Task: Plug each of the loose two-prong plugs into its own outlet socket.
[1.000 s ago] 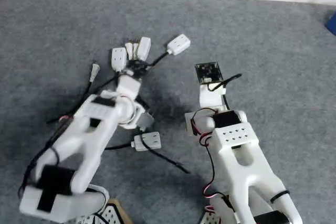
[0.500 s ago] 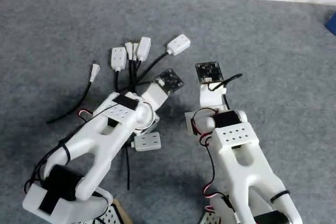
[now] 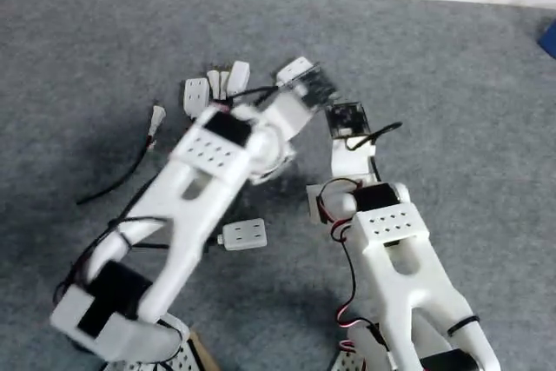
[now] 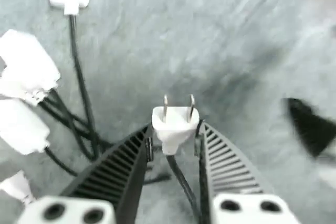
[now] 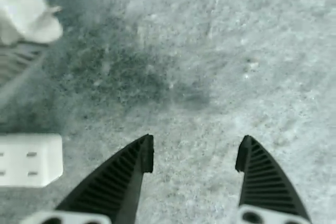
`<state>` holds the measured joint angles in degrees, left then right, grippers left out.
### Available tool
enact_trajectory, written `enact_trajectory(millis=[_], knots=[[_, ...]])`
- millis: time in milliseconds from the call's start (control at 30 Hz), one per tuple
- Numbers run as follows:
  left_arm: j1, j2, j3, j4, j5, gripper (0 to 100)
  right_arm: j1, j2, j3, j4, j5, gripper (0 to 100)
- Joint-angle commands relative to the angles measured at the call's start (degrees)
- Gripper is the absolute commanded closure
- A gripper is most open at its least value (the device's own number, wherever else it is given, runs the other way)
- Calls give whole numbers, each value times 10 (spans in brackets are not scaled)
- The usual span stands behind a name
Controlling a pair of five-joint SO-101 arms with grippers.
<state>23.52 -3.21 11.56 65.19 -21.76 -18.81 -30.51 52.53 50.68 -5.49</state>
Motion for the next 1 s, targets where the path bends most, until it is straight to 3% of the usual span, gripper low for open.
enact_trajectory(millis=[0, 233, 300, 667, 833, 967], knots=[[52, 68, -249, 149, 89, 888, 51, -9, -7, -6, -18, 749], [59, 212, -502, 260, 177, 888, 290, -9, -119, 72, 18, 749], [65, 256, -548, 275, 199, 888, 324, -9, -153, 102, 36, 749], [146, 409, -620, 280, 215, 848, 263, -3, -167, 137, 51, 749], [114, 393, -621, 284, 214, 691, 232, -3, -138, 135, 72, 749], [28, 332, -621, 287, 217, 716, 175, -2, -132, 133, 76, 749]])
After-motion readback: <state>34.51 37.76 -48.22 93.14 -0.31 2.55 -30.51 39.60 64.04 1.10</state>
